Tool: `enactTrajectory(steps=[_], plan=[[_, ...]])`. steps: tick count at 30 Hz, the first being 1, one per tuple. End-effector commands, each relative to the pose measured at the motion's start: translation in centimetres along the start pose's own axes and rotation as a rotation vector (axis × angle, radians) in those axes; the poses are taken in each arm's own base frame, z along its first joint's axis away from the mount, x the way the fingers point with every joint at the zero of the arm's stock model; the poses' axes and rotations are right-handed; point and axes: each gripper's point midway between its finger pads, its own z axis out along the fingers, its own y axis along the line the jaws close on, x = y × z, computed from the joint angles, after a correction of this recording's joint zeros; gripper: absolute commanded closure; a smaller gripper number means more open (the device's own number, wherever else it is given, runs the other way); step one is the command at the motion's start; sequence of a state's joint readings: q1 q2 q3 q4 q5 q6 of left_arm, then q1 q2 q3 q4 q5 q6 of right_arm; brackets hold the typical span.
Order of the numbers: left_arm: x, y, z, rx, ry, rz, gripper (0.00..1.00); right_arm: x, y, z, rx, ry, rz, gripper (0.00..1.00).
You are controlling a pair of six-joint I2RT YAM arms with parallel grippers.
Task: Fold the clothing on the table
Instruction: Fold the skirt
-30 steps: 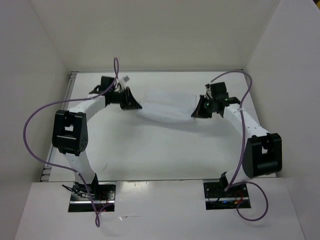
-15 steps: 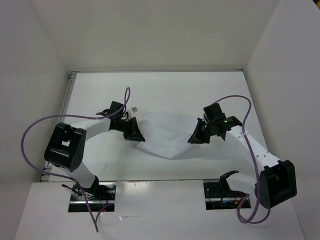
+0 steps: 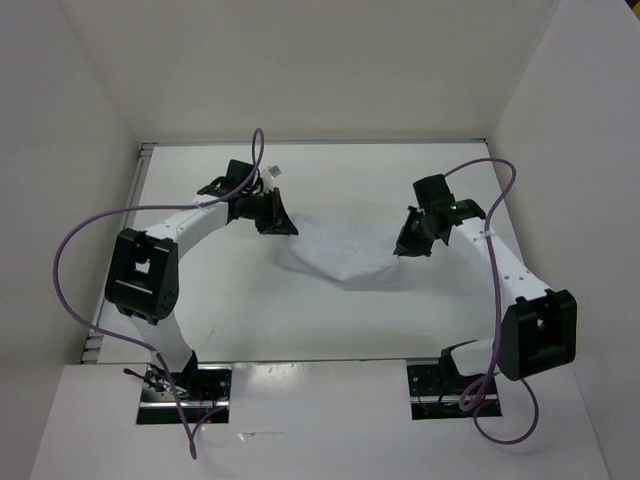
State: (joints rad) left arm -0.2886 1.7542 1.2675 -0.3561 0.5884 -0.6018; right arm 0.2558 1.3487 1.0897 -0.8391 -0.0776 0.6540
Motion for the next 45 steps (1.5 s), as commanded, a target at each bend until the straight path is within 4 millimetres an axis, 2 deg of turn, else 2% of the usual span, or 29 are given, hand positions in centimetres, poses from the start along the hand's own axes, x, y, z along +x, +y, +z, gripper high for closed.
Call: enactTrajectory(steps=[1,5,8,10,14,15,19,20,21,26,27,30,35,37,43,45], plan=[[-1.4,1.6,1.3,-0.054,-0.009,0.005,1.0,-3.0,-1.3,-0.3,0.056,-0.065,-0.019,1.0],[-2.9,2.3,1.9,-0.097,-0.042,0.02,1.0,-4.5,-2.7,0.9,0.086,-0.067,-0.013,1.0],[-3.8,2.9,2.4,-0.123,-0.058,0.03,1.0,-5.9,-2.9,1.5,0.082,-0.092,-0.013,1.0],[-3.5,3.6,3.0,-0.133,-0.041,0.018,1.0,-6.5,-2.6,1.7,0.077,-0.101,-0.013,1.0],[-3.8,3.7,3.2,-0.141,-0.046,0.009,1.0,-7.4,-1.8,2.7,0.055,-0.099,-0.033,1.0],[-4.3,3.4,3.2,-0.132,-0.06,0.019,1.0,-7.8,-1.6,3.0,0.05,-0.107,-0.034,1.0],[-4.7,4.1,3.4,-0.147,-0.065,-0.001,1.0,-8.5,-1.2,4.2,0.046,-0.097,-0.044,1.0],[-4.7,4.1,3.4,-0.147,-0.065,-0.001,1.0,-9.3,-0.5,4.1,0.025,-0.114,-0.058,1.0],[-4.7,4.1,3.4,-0.147,-0.065,-0.001,1.0,-9.1,-0.8,4.8,0.036,-0.096,-0.056,1.0],[-5.5,4.4,3.7,-0.146,-0.077,-0.012,1.0,-10.1,-0.3,5.6,0.032,-0.103,-0.066,1.0],[-5.5,4.5,3.9,-0.138,-0.073,-0.012,1.0,-9.8,-0.6,6.4,0.045,-0.083,-0.064,1.0],[-5.9,4.4,4.1,-0.133,-0.081,-0.016,1.0,-9.8,-0.7,7.1,0.049,-0.076,-0.063,1.0],[-6.0,5.1,5.4,-0.132,-0.062,-0.026,1.0,-10.4,-1.0,7.9,0.055,-0.073,-0.063,1.0],[-6.8,4.8,5.5,-0.126,-0.073,-0.018,1.0,-10.5,-1.0,8.4,0.06,-0.065,-0.072,1.0],[-6.7,5.7,6.2,-0.143,-0.064,-0.038,1.0,-10.8,-1.5,9.8,0.075,-0.048,-0.07,1.0],[-7.4,5.4,6.4,-0.138,-0.074,-0.031,1.0,-11.5,-1.7,10.0,0.074,-0.058,-0.063,1.0]])
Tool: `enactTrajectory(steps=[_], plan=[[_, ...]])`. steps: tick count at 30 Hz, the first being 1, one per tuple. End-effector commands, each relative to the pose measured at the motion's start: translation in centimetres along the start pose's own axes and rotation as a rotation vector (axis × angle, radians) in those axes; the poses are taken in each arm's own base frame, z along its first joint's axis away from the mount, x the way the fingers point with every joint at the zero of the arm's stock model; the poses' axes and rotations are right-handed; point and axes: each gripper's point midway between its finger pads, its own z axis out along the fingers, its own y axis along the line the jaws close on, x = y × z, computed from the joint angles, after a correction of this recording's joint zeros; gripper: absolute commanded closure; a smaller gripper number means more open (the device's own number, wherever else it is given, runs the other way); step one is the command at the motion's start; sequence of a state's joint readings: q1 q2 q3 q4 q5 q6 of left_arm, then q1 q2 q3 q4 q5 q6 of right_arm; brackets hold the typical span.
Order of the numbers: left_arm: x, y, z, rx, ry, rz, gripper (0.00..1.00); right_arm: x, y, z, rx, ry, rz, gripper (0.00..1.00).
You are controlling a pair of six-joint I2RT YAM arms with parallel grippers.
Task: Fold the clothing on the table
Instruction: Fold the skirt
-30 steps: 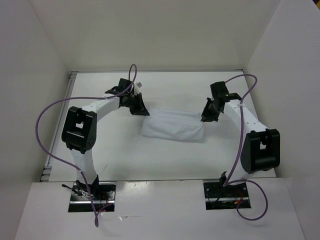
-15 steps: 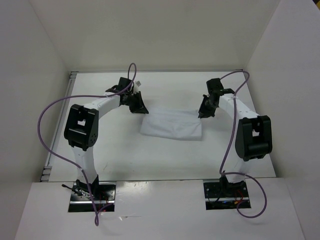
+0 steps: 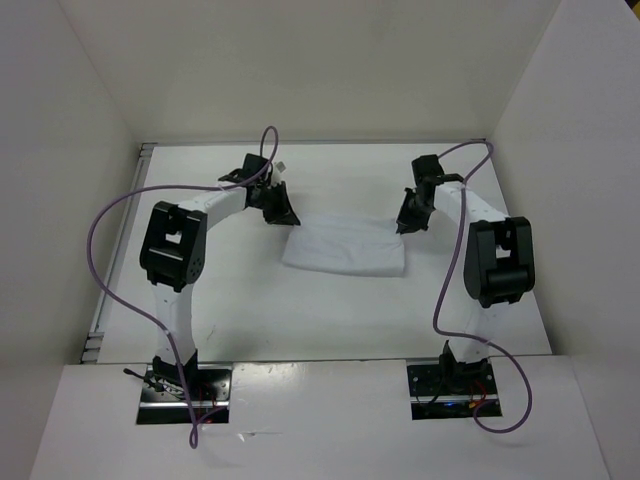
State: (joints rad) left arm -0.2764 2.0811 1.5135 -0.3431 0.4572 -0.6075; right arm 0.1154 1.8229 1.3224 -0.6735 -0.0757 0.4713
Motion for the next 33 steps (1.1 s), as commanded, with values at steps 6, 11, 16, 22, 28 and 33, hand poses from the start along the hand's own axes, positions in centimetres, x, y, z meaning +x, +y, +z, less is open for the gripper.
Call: enactTrajectory(steps=[6,11,16,22,28,33], plan=[[-5.3,-0.3,-2.0,-0.039,-0.215,0.056,0.13,-5.5,0.2,-1.7,-0.01,-0.203,-0.004,0.53],[-7.0,-2.5,-9.0,-0.078,-0.384,0.131,0.0,-4.8,0.0,-6.6,-0.028,-0.228,0.002,0.46],[0.9,-8.2,-10.0,0.149,-0.208,0.258,0.15,0.1,-1.2,-5.9,-0.048,-0.131,0.053,0.46],[9.2,-12.6,-6.5,0.384,0.039,0.363,0.98,3.7,-0.9,-4.0,-0.116,-0.019,0.076,0.47],[7.7,-14.3,-1.0,0.495,0.127,0.44,1.0,4.5,-1.7,-2.3,-0.082,0.023,0.083,0.47],[8.2,-11.9,2.8,0.449,0.226,0.417,1.0,5.2,-2.3,-0.8,-0.064,0.076,0.1,0.47]])
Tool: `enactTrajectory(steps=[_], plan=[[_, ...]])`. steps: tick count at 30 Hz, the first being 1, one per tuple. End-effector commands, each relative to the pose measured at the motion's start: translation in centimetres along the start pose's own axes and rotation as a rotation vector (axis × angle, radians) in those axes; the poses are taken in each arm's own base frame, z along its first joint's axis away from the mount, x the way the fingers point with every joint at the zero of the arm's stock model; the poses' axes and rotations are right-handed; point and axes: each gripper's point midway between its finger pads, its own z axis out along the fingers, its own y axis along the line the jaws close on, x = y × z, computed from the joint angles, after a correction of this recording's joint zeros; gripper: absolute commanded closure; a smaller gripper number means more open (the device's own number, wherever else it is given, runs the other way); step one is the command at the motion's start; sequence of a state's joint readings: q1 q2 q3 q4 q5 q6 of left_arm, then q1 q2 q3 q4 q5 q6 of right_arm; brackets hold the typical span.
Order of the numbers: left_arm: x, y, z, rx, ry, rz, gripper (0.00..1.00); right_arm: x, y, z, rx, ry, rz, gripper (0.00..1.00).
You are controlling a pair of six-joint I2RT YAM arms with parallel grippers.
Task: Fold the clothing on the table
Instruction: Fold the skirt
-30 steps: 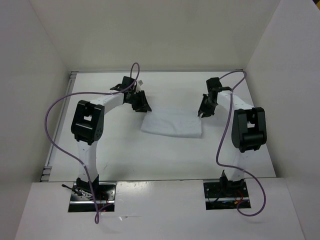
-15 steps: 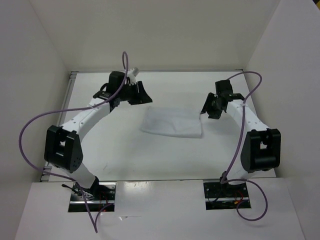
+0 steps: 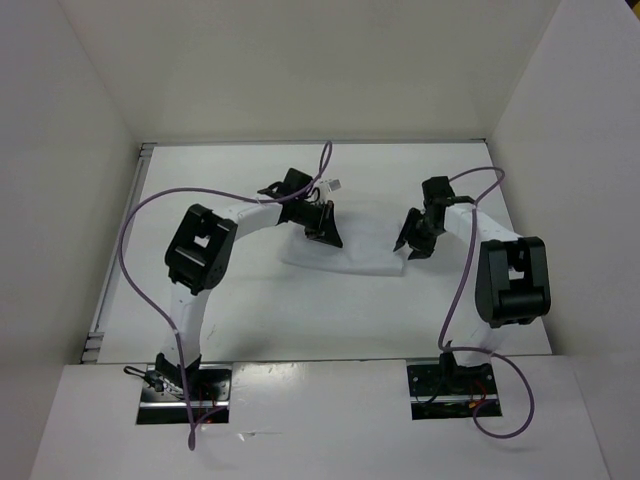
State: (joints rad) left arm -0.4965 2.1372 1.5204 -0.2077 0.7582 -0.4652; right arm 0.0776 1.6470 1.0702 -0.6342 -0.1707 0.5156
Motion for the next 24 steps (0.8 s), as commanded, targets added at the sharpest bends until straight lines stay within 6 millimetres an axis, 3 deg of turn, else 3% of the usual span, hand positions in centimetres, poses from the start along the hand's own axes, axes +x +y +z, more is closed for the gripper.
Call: enactTrajectory(steps=[1,5,6,9,15,24], plan=[[-1.2,-0.6,-0.4,0.032,0.002,0.095,1.0,-0.2,0.1,0.9,-0.02,0.013,0.016,0.47],[0.4,3.5,-0.4,-0.077,0.006,0.027,1.0,-0.4,0.6,0.7,-0.04,0.015,0.014,0.47],[1.6,5.0,-0.3,-0.104,0.025,-0.008,1.0,-0.3,0.8,0.6,-0.048,0.02,0.014,0.47],[2.1,7.8,-1.0,-0.152,0.01,-0.053,1.0,-0.3,1.2,0.6,-0.074,0.024,0.012,0.47],[1.9,9.8,-2.2,-0.188,-0.019,-0.098,1.0,-0.4,1.4,1.2,-0.082,0.028,0.011,0.47],[1.3,10.5,-3.2,-0.226,-0.047,-0.102,1.0,-0.6,2.4,3.0,-0.135,0.071,0.013,0.52]])
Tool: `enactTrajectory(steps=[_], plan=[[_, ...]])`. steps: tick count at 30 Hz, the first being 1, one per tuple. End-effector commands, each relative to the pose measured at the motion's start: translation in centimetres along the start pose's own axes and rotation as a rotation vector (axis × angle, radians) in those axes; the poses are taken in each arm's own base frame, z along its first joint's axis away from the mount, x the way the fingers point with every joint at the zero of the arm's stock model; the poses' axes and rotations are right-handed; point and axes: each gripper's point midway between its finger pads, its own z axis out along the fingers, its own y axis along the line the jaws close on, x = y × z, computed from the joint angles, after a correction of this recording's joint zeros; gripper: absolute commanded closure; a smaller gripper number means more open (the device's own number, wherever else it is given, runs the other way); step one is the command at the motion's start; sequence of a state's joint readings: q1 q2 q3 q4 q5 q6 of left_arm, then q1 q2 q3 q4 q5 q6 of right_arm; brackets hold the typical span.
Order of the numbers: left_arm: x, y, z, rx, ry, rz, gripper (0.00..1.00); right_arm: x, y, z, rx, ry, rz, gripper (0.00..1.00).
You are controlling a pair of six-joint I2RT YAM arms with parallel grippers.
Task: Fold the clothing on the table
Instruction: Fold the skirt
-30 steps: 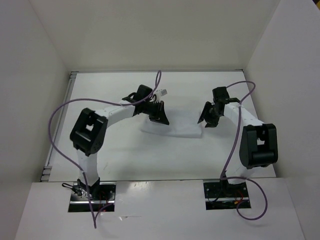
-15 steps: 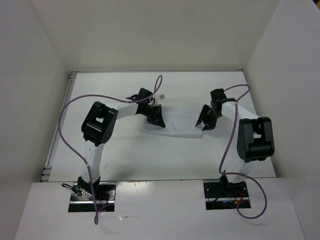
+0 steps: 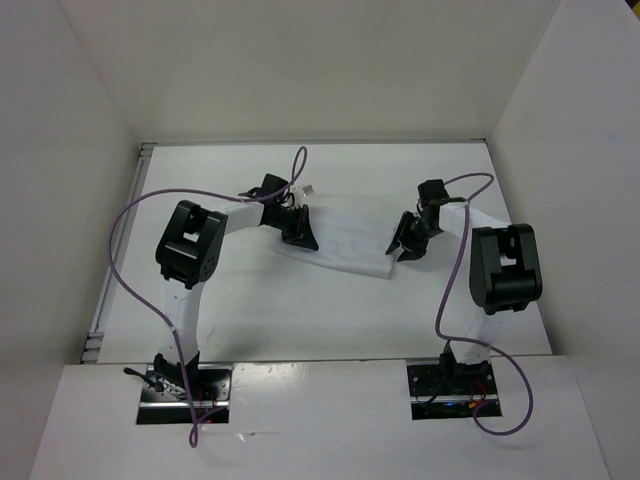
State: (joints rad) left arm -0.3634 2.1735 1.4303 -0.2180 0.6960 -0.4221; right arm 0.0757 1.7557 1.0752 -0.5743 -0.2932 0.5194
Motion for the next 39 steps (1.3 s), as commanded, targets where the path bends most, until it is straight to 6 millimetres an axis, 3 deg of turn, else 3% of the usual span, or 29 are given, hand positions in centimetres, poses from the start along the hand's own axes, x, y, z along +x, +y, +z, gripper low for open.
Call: enactTrajectory(steps=[1,8,13,17,20,23,28,33,39], plan=[[-0.2,2.1,-0.2,-0.085,-0.027,0.027,1.0,-1.8,1.1,0.4,-0.045,-0.033,0.005,0.54],[-1.1,1.9,-1.8,-0.104,-0.059,0.036,1.0,-0.8,-1.1,2.2,0.036,-0.008,0.043,0.6],[-1.6,-0.8,-3.3,-0.04,-0.07,0.063,1.0,-0.4,-1.9,3.8,0.047,0.009,0.067,0.72],[-1.6,-3.4,-4.7,-0.009,-0.083,0.109,1.0,-0.1,-0.7,4.5,0.024,0.01,0.041,0.76],[-0.5,-4.2,-4.5,-0.003,-0.061,0.118,1.0,0.0,-0.2,4.8,0.017,0.027,0.036,0.76],[-0.6,-5.6,-5.5,0.026,-0.074,0.139,1.0,0.2,0.5,4.8,0.011,0.027,0.025,0.8],[-0.1,-8.4,-6.6,0.056,-0.08,0.184,1.0,0.1,1.1,4.8,0.018,0.002,0.01,1.0],[1.2,-8.0,-5.4,-0.011,-0.055,0.198,1.0,-1.3,1.8,2.5,0.031,-0.096,-0.006,1.0],[2.5,-6.3,-1.8,-0.078,0.014,0.189,1.0,-1.9,2.5,0.9,0.029,-0.117,-0.021,1.0]])
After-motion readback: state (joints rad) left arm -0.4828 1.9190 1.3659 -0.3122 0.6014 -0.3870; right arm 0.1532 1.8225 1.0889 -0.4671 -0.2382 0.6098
